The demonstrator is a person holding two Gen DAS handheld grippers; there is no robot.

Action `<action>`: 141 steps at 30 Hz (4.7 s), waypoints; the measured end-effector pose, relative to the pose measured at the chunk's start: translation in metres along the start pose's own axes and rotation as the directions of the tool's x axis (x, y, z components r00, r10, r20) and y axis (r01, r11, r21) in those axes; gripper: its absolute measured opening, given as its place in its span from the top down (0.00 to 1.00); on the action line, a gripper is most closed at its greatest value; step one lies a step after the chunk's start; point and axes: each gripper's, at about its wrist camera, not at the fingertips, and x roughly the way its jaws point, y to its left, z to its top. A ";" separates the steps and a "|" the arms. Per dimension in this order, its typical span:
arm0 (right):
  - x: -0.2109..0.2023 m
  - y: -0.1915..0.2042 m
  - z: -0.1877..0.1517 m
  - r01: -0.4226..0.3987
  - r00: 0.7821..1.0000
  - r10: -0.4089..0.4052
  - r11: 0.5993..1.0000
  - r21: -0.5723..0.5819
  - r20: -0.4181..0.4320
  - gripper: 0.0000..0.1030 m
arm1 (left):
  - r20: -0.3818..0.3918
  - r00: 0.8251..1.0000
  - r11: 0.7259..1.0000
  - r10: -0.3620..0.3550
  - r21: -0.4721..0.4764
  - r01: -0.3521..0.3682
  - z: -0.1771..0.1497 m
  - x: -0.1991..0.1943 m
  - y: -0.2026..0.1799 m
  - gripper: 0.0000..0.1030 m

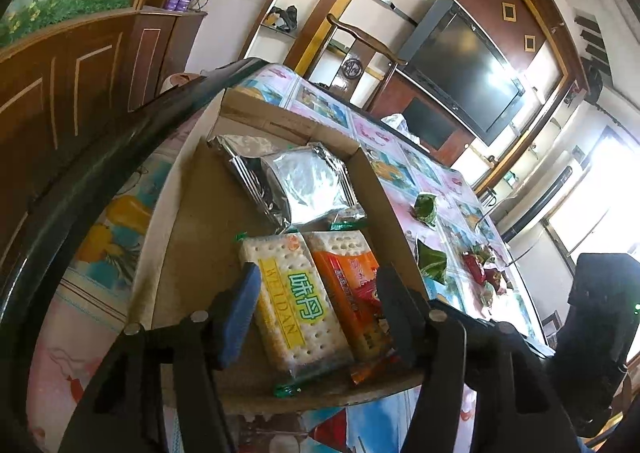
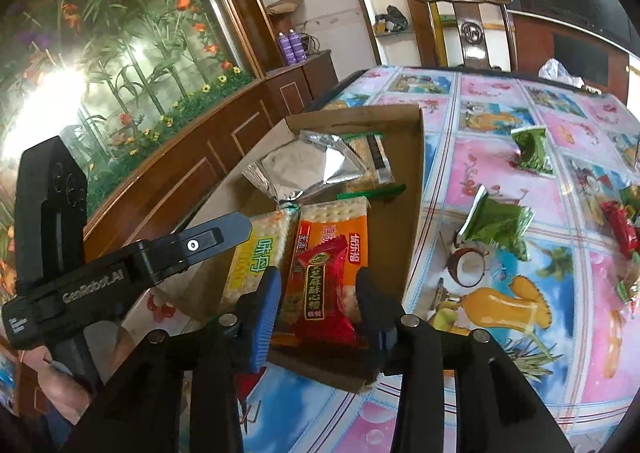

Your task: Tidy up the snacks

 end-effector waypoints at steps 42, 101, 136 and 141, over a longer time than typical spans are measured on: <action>-0.189 -0.238 -0.080 0.100 0.943 -0.257 0.826 0.555 0.213 0.47 | -0.109 0.993 0.984 -0.045 0.168 0.063 -0.011 0.008 -0.115 0.32; -0.074 -0.209 -0.014 0.364 0.927 -0.374 0.884 0.292 -0.024 0.77 | -0.204 0.969 0.913 0.139 0.406 -0.045 -0.034 0.141 -0.225 0.64; -0.097 -0.186 -0.009 0.282 0.937 -0.324 0.922 0.265 0.131 0.79 | -0.212 0.970 0.911 0.117 0.411 -0.020 -0.036 0.135 -0.228 0.64; -0.098 -0.185 -0.009 0.279 0.937 -0.323 0.923 0.265 0.136 0.79 | -0.212 0.970 0.911 0.116 0.412 -0.019 -0.036 0.135 -0.228 0.64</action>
